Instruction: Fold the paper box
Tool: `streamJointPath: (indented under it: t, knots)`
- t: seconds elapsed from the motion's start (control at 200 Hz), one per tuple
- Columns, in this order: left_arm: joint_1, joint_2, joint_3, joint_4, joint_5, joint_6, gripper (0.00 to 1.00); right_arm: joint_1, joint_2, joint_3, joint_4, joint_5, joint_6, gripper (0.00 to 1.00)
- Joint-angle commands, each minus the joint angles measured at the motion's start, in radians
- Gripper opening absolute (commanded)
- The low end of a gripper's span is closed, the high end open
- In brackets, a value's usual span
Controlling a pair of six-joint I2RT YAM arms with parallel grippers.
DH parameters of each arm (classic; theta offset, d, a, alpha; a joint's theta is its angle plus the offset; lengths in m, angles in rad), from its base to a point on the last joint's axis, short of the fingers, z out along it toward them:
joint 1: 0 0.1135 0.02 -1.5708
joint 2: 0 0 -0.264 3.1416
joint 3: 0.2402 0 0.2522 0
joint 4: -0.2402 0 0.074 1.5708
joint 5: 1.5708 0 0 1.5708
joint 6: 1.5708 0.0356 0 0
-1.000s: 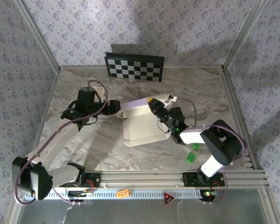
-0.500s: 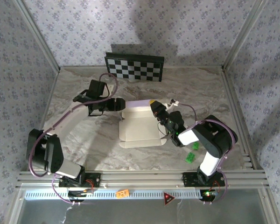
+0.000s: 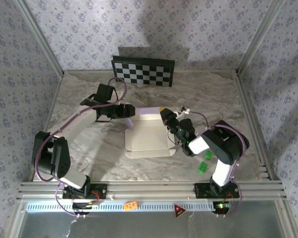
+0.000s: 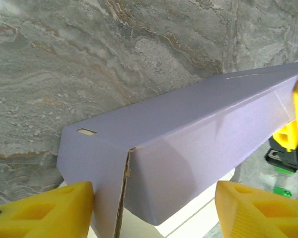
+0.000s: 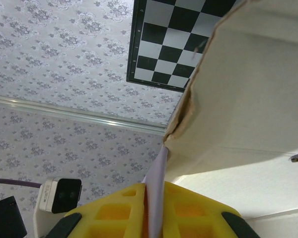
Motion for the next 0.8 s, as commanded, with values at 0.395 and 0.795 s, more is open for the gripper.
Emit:
streamJointPath:
  t: [0.395,0.795]
  knots:
    - [-0.021,0.002,-0.036,0.075,0.067,-0.074,0.4,-0.003,0.038,0.008,-0.03,-0.022,0.019,0.14]
    - [-0.021,0.022,-0.076,0.048,-0.03,-0.045,0.36,-0.009,-0.147,-0.065,-0.224,-0.028,0.001,0.47]
